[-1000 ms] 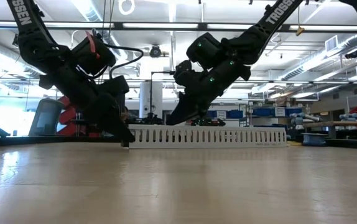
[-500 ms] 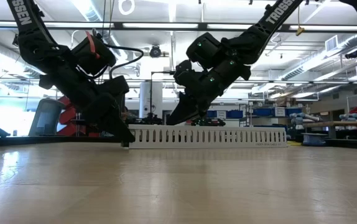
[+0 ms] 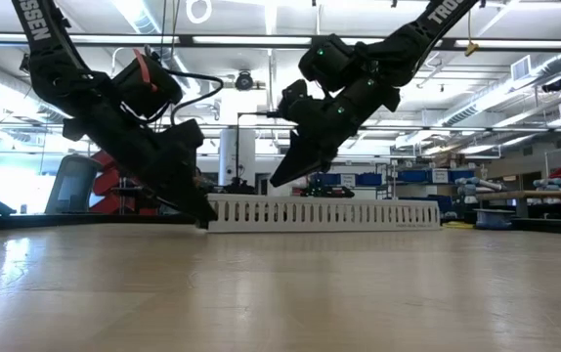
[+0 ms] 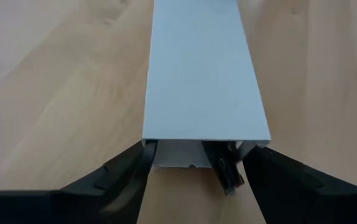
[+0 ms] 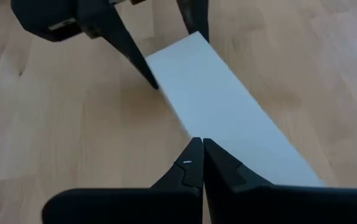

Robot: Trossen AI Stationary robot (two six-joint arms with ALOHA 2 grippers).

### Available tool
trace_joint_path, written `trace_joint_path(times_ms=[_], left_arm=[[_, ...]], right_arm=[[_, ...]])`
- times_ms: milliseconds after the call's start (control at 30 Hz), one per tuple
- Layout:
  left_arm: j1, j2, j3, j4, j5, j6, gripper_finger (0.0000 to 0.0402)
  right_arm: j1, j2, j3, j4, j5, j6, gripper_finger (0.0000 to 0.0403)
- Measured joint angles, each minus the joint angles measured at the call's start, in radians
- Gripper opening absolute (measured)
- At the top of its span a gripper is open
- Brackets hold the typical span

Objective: Ziptie cables
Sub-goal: Close the white cable duct with the white cable duct cover

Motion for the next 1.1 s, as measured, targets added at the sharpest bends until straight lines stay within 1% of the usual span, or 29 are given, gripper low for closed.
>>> trace_joint_path(times_ms=[233,967,1100], left_arm=[[0.0,0.0,0.0,0.002,0.019,0.001,0.0262],[0.0,-0.002,0.001,0.006,0.024,0.003,0.0262],[0.0,-0.002,0.001,0.006,0.052,0.003,0.0268]], right_arm=[[0.006,0.0,0.001,-0.052,0.0,0.0,0.0],[0.014,-0.002,0.004,-0.075,0.011,-0.02,0.0],[0.014,-0.003,0.004,-0.091,0.011,-0.021,0.0]])
